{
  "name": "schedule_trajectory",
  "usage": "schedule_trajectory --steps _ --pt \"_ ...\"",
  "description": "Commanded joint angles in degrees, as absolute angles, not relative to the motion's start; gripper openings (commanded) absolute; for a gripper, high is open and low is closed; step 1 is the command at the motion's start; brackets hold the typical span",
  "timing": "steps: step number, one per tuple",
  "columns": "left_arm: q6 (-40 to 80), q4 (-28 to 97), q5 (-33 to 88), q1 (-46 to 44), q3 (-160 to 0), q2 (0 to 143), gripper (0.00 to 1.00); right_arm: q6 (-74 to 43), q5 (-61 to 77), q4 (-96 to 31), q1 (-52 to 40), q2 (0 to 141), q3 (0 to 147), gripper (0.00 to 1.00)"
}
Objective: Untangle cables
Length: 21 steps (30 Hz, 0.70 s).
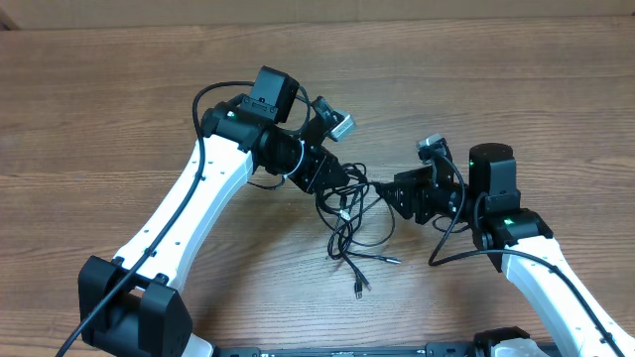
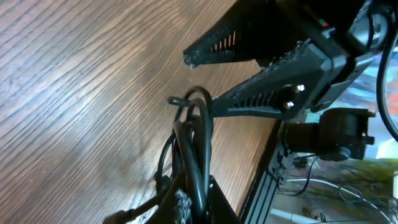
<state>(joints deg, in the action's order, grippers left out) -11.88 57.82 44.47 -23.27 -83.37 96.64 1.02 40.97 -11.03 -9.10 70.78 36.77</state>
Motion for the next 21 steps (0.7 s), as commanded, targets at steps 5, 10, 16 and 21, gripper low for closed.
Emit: schedule_trajectory --steps 5,10,16,21 --pt "-13.08 58.02 47.94 -23.40 -84.49 95.13 0.04 2.85 49.41 -4.03 -9.43 70.54 37.10 0.41" --pt "-13.87 58.02 50.35 -23.40 -84.49 95.13 0.04 2.90 49.36 -5.63 -9.43 70.54 37.08 0.41" --pt "-14.24 58.43 50.59 -23.38 -84.49 95.13 0.04 2.85 43.90 -6.48 -9.43 70.54 37.10 0.04" --pt "-14.11 58.96 46.11 -23.35 -84.49 95.13 0.04 -5.61 29.50 -11.18 -9.23 70.54 37.10 0.04"
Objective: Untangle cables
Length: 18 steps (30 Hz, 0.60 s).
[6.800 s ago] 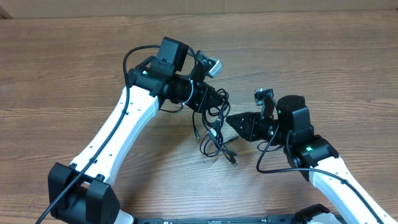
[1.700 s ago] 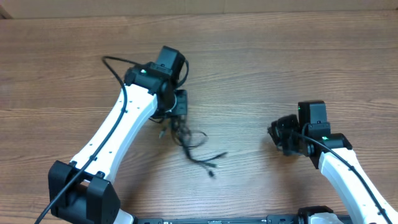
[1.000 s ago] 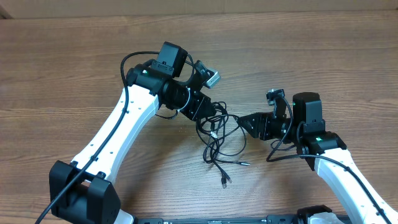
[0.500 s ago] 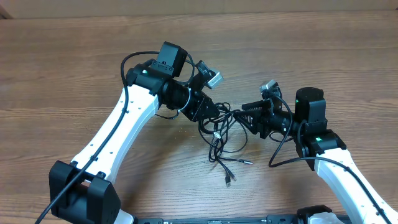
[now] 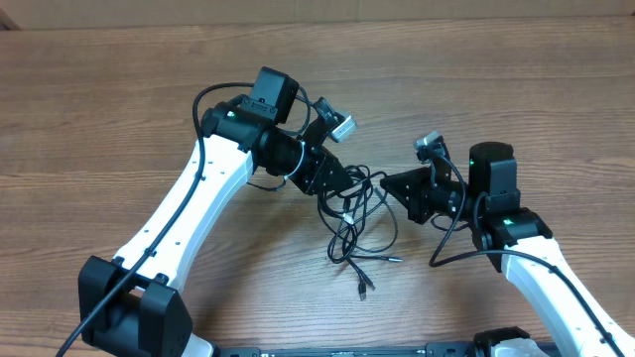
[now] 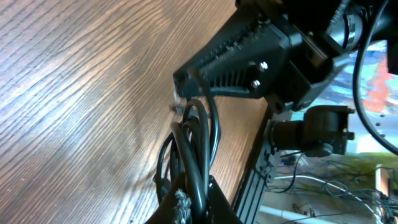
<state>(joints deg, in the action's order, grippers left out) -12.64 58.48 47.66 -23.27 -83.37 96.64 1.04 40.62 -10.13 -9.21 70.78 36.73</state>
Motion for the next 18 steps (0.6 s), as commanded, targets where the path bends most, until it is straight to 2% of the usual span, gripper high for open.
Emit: schedule_trajectory --steps 1,7,9,10,13,16,17,18 --pt "-14.09 59.35 44.12 -23.35 -84.49 95.13 0.04 -10.13 24.40 -12.64 -9.04 70.54 37.08 0.04" --pt "-5.87 60.86 23.35 -22.41 -84.49 95.13 0.04 -35.68 -2.46 -26.20 -6.59 71.48 37.08 0.04" --pt "-3.86 60.97 19.90 -21.96 -84.49 95.13 0.04 -38.24 -3.51 -28.29 -6.11 72.07 37.08 0.04" --pt "-3.57 60.84 20.10 -21.74 -84.49 95.13 0.04 -38.17 -2.35 -28.23 -6.13 72.34 37.08 0.04" --pt "-4.86 59.88 25.85 -21.47 -84.49 95.13 0.04 -36.86 5.26 -26.59 -6.22 72.51 37.08 0.28" --pt "-7.99 58.50 34.24 -21.47 -84.49 95.13 0.04 -26.26 21.04 -23.07 -6.26 72.51 37.08 0.35" --pt "-8.75 58.26 36.77 -21.47 -84.49 95.13 0.04 -20.73 29.61 -20.78 -6.26 72.51 37.08 0.41" --pt "-10.57 58.52 39.68 -21.50 -84.49 95.13 0.04 -18.65 32.45 -19.84 -6.31 72.51 37.08 0.45"
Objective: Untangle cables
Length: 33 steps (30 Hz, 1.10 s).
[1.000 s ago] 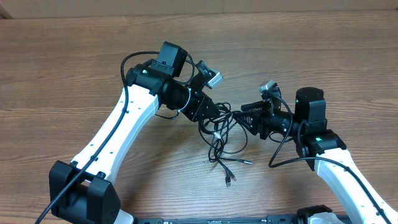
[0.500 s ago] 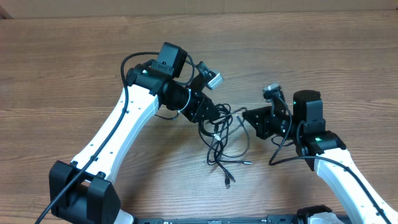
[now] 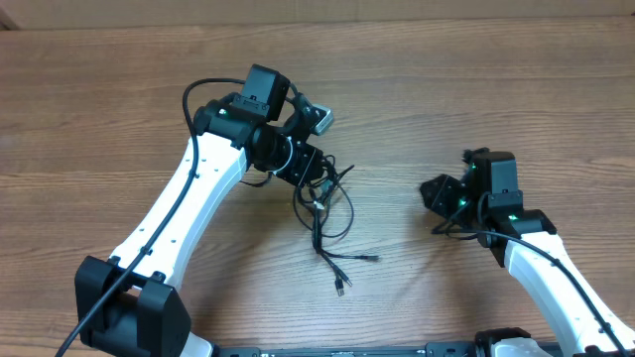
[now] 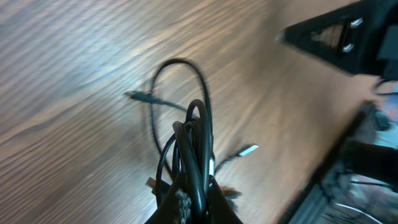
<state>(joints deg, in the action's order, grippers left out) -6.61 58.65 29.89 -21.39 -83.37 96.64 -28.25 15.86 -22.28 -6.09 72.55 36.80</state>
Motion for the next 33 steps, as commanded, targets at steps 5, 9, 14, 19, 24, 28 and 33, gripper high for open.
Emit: schedule_trajectory --steps 5,9,14,19,24,28,33 --pt "-17.17 60.38 50.57 -21.50 -84.49 95.13 0.04 -13.65 42.02 -15.75 -6.42 72.51 37.08 0.61" --pt "-17.04 60.18 49.50 -21.50 -84.49 95.13 0.04 -18.41 43.44 -12.60 -6.42 72.51 37.08 0.61" --pt "-9.61 55.13 47.66 -20.75 -84.79 95.00 0.04 -25.71 44.40 -13.43 -6.42 72.51 37.08 0.57" --pt "-2.90 51.75 47.55 -15.92 -88.20 94.70 0.04 -25.76 44.99 -18.81 -6.42 72.51 37.08 0.61" --pt "17.02 46.68 47.24 -13.89 -89.91 94.70 0.04 -25.08 60.80 -16.97 -6.55 72.51 37.08 0.72" --pt "29.71 46.00 45.67 -14.31 -89.89 94.72 0.04 -25.08 62.15 -13.82 -8.14 72.51 37.08 0.71" --pt "36.10 46.13 42.65 -16.60 -89.89 94.74 0.04 -25.15 50.24 -12.08 -11.84 72.51 37.08 0.62"
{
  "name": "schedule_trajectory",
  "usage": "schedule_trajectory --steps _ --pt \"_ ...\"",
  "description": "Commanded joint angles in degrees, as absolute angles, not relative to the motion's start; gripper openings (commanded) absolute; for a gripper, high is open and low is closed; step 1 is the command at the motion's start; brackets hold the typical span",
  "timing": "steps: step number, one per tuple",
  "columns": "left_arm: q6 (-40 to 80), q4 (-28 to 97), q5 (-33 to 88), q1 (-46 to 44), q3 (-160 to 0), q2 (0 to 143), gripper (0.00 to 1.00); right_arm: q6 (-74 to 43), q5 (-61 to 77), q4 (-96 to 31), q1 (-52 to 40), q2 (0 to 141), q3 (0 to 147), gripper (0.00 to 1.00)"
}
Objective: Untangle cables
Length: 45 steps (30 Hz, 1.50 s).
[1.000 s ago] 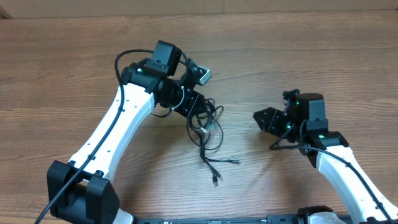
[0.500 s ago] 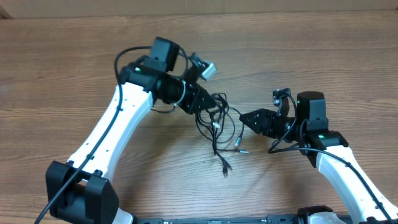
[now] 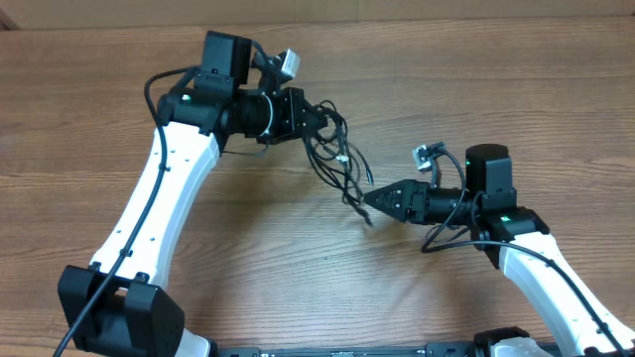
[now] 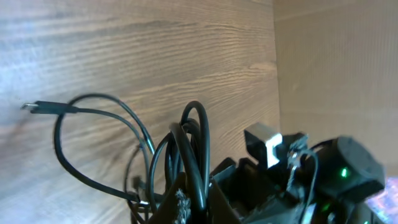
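Observation:
A bundle of thin black cables (image 3: 335, 157) runs slanting from my left gripper (image 3: 316, 111) down to my right gripper (image 3: 369, 201). In the left wrist view the left gripper (image 4: 198, 186) is shut on several looped strands of the bundle (image 4: 194, 140). One strand arcs out to a plug (image 4: 34, 107) near the wood. My right gripper's fingers meet in a point at the bundle's lower end, and a strand seems pinched there. A loose end (image 3: 368, 217) hangs just below that point. The right arm (image 4: 348, 171) fills the background of the wrist view.
The wooden table (image 3: 516, 99) spreads all around. A cardboard wall (image 3: 417, 10) runs along the far edge and also shows as a tan wall (image 4: 339, 56) in the left wrist view. The right arm's own cable (image 3: 437, 238) loops beside its wrist.
My left gripper has moved up and to the far left with the bundle. My right gripper, which stood apart at the right, now reaches left with its tips at the bundle's lower end.
At first the left gripper held the bundle mid-table, with the right gripper open close beside it. Then the right fingers were at the bundle. Later the right arm stood off to the right and the cables hung from the left gripper. Now the bundle spans both grippers.

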<state>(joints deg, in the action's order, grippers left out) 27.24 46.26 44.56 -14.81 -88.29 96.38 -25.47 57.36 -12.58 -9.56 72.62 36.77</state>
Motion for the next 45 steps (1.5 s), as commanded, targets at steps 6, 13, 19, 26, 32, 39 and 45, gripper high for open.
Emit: schedule_trajectory --steps 6,13,19,26,32,39,45 --pt "36.42 46.65 41.52 -17.67 -89.89 94.74 0.04 -25.54 33.87 -12.40 -15.90 72.51 37.08 0.46" --pt "35.68 49.69 39.77 -17.72 -89.89 94.74 0.04 -25.58 27.90 -9.23 -16.38 72.51 37.08 0.15" --pt "34.68 50.50 39.66 -17.72 -89.86 94.74 0.04 -28.53 30.20 -6.00 -16.40 72.51 37.08 0.04" --pt "30.92 51.44 36.99 -17.72 -89.86 94.74 0.04 -29.56 25.89 -11.55 -16.45 72.51 37.08 0.04" --pt "24.67 56.88 29.45 -17.10 -89.86 94.74 0.04 -52.29 2.98 -25.47 -14.52 72.51 37.08 0.04" --pt "19.38 61.41 24.32 -13.52 -89.86 94.72 0.04 -54.22 4.08 -27.83 -10.00 72.51 37.08 0.05" --pt "14.26 59.37 30.89 -13.93 -89.86 94.72 0.04 -35.90 24.18 -17.76 -10.11 72.51 37.08 0.52"
